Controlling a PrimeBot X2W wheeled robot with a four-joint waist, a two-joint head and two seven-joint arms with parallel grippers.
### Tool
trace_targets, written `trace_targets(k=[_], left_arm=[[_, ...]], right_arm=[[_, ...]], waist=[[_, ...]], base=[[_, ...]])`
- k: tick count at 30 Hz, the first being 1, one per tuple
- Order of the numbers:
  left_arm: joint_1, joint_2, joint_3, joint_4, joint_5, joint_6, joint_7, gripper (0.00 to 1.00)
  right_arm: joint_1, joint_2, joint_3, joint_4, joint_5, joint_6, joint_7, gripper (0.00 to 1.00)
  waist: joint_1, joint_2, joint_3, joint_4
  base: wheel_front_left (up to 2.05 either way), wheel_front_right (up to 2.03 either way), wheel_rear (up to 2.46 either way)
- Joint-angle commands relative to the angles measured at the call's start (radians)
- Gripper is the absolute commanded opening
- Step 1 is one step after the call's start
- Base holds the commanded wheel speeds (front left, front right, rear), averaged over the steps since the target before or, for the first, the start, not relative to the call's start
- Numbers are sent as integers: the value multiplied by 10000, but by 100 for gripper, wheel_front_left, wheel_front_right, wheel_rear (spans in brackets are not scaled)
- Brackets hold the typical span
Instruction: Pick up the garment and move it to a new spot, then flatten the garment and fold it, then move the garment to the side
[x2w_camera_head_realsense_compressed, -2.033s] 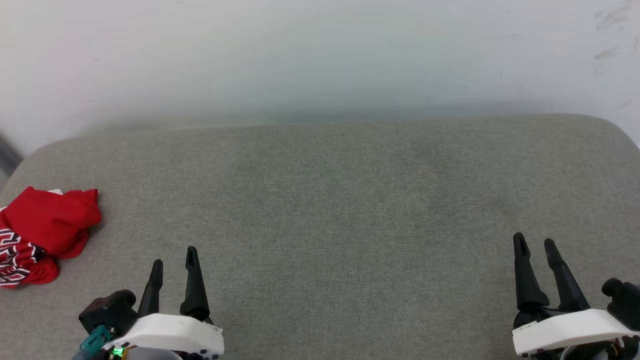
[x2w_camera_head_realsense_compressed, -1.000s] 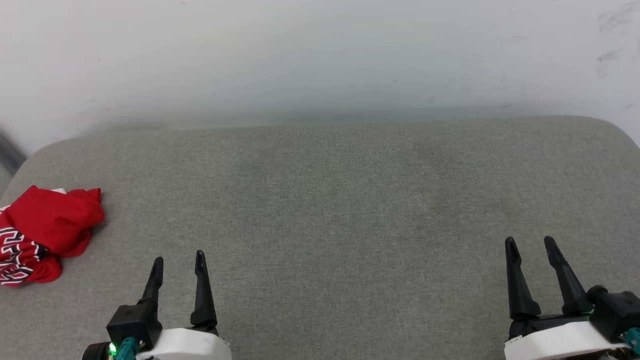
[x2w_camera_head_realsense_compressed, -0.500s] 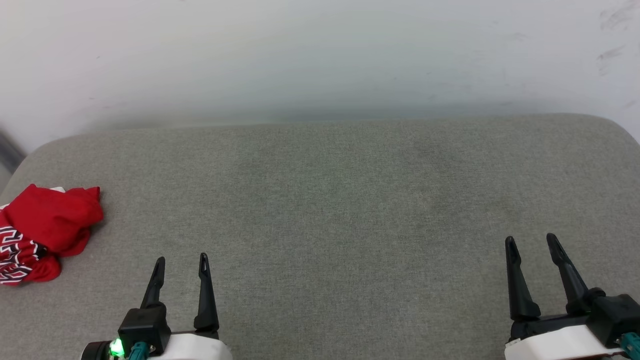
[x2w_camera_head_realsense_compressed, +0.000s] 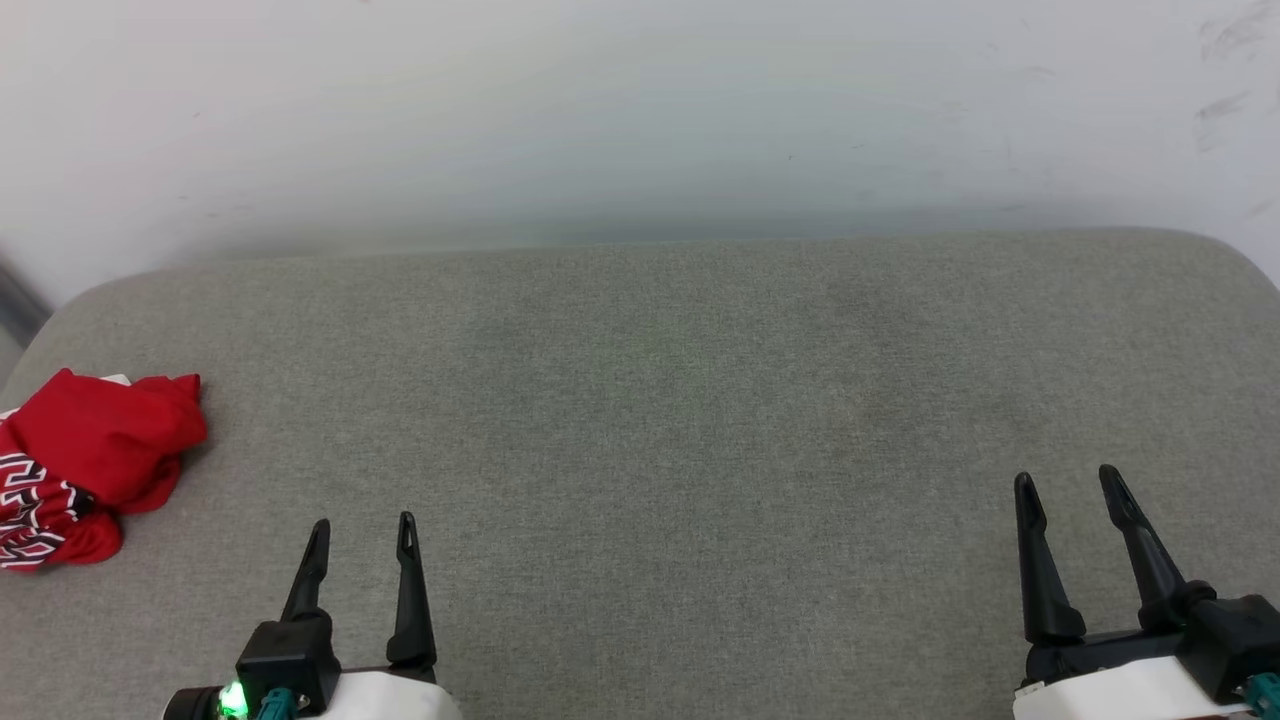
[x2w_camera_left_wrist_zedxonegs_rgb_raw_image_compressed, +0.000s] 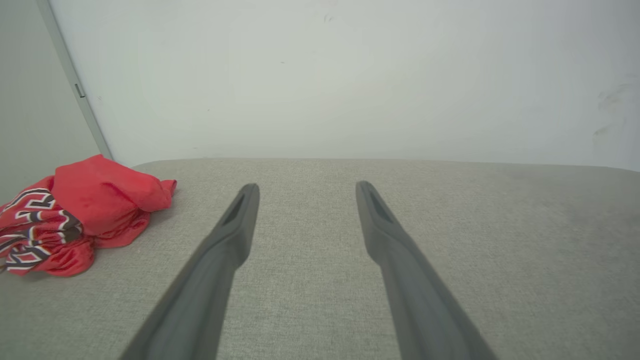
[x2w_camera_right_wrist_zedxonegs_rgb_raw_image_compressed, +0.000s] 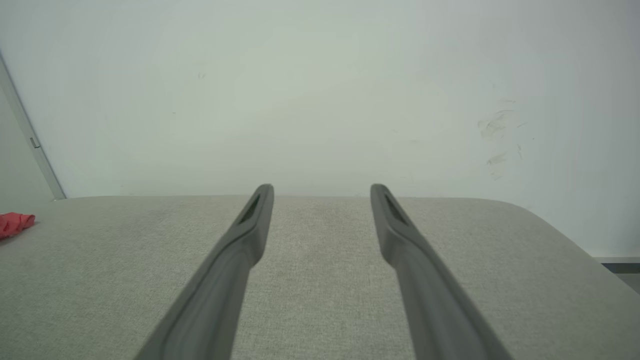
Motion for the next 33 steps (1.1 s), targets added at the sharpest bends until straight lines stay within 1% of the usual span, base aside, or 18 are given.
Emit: trace_targets(k=[1, 19, 27, 33], left_arm=[[103, -16, 42, 8, -130, -52, -52, 100], [104, -17, 82, 109, -331, -95, -52, 100], [57, -17, 88, 143, -341, -89, -52, 100], [-13, -17, 116, 133, -255, 0, -52, 100]], right_arm=[[49, -1, -15, -61, 97, -3, -21, 100], [130, -1, 26, 156, 746, -3, -21, 100], [140, -1, 29, 224, 775, -3, -21, 100], [157, -1, 50, 273, 747, -3, -21, 100]], waist=[[0, -1, -5, -3], [0, -1, 15, 32], [0, -1, 42, 43], [0, -1, 45, 137]], base=[[0, 0, 0], [0, 0, 0], [0, 0, 0], [0, 0, 0]])
